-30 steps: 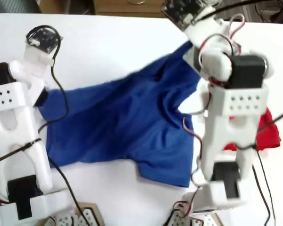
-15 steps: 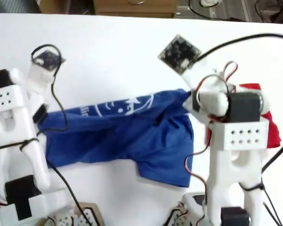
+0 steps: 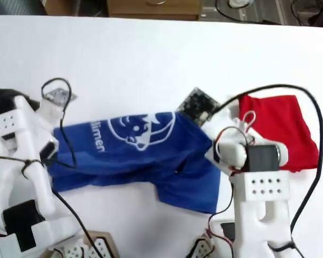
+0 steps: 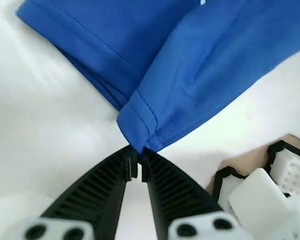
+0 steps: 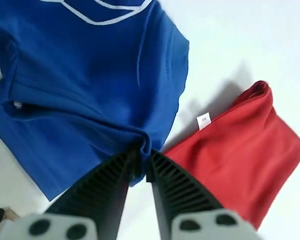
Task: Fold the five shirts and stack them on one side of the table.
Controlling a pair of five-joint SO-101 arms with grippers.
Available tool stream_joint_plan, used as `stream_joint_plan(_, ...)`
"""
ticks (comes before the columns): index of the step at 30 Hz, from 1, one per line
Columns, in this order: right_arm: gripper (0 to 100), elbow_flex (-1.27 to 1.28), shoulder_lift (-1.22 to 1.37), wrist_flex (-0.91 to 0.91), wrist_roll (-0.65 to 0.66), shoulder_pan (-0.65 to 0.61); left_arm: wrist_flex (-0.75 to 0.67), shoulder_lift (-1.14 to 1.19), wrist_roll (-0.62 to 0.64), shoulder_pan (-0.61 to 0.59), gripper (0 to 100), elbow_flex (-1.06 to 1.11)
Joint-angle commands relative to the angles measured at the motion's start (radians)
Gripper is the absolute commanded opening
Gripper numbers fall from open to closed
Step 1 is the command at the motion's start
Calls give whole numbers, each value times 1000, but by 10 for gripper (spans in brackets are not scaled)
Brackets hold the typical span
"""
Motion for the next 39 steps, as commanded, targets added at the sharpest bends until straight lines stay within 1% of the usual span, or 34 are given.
stream_joint_plan(1,21,86,-50,-93,9,62,-91,-2,-9,-8,25,36)
stream_joint_plan(5,21,176,-48,-180,71,127,-150,0,-8,-8,25,50)
stream_joint_plan(9,21,239,-48,-219,84,162,-161,5,-8,-8,25,61)
stream_joint_plan(15,21,305,-48,-231,84,154,-170,118,-2,40,26,117)
stream_joint_plan(18,21,310,-50,-242,84,159,-221,167,21,41,26,117)
stream_joint_plan(24,21,279,-58,-243,84,157,-226,180,28,44,26,93)
stream_joint_plan(26,21,199,-58,-242,84,154,-195,180,28,44,26,30)
stream_joint_plan(29,21,61,-41,-274,84,128,-114,181,32,44,26,-120)
stream_joint_plan(34,21,-121,71,-386,68,101,-37,187,157,46,26,-456)
stream_joint_plan(36,21,-224,137,-401,26,102,-14,189,203,46,26,-582)
stream_joint_plan(39,21,-391,243,-403,-2,97,-18,189,272,46,26,-727)
